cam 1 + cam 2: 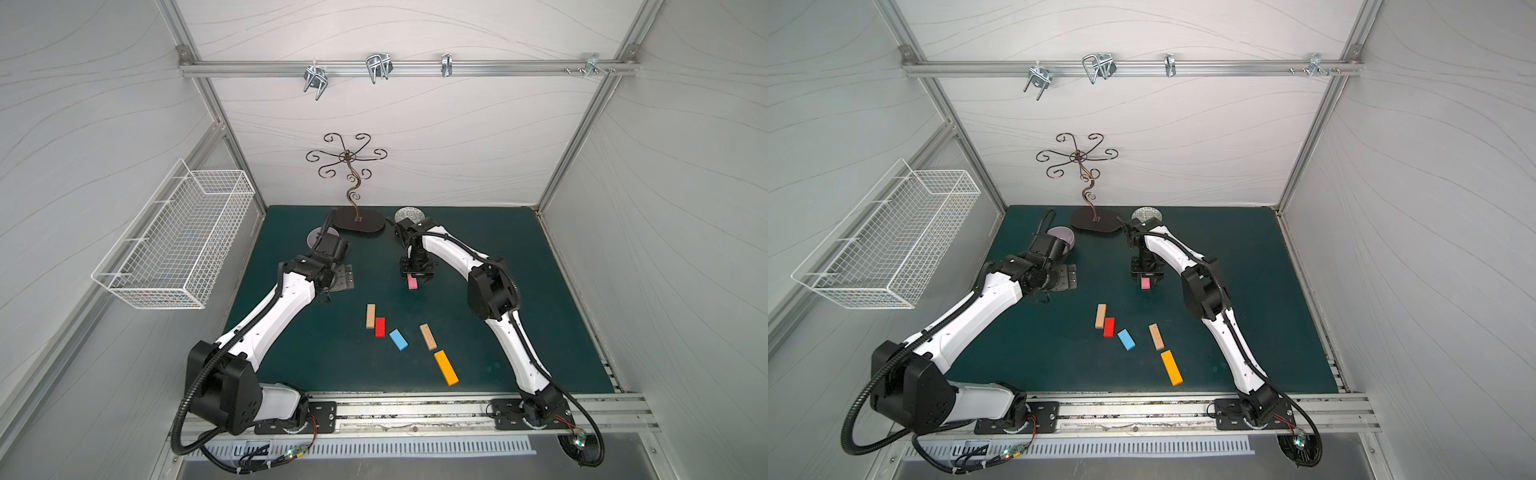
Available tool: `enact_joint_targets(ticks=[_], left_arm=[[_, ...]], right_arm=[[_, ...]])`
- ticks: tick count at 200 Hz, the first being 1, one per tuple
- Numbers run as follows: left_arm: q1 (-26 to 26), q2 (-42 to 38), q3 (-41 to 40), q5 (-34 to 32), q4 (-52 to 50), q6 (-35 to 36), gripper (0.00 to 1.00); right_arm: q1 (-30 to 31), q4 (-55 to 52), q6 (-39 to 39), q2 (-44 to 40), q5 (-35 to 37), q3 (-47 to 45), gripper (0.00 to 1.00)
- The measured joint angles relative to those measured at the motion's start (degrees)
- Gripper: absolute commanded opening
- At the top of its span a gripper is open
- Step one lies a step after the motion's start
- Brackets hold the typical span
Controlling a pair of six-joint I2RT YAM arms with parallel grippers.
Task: Assemble the letter t with building blocks
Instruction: Place the building block at the center of the board, then assemble the building block at the center of the board.
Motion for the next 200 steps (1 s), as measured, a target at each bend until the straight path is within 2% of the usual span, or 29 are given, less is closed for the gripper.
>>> enact_joint_targets(ticks=[48, 69, 85, 119, 168, 200], left_arm=[[-12.2, -1.57, -3.19, 3.17, -0.52, -7.04, 0.86], [-17.11, 0.37, -4.28, 3.87, -0.35, -10.38, 0.79], [-19.65, 2.32, -5.66, 5.22, 0.46, -12.41, 0.72], [-21.22, 4.26, -8.76, 9.29, 2.34, -16.02, 0.67], [-24.79, 8.04, -6.23, 11.43, 2.21, -23.82, 0.67], [-25.51, 11.76, -4.98, 11.85, 2.56, -25.9, 0.65]], right_arm=[[-3.91, 5.44, -2.1, -24.46, -0.02, -20.92, 0.66], [-6.54, 6.84, -2.8, -30.4, 0.26, -27.47, 0.66], [-7.91, 7.65, -3.1, -31.95, 0.35, -31.89, 0.67], [-9.16, 8.76, -3.76, -32.33, 0.35, -39.12, 0.67], [-12.55, 9.42, -4.11, -35.8, 0.37, -42.99, 0.67], [-13.35, 10.03, -4.13, -37.57, 0.26, -43.69, 0.67]])
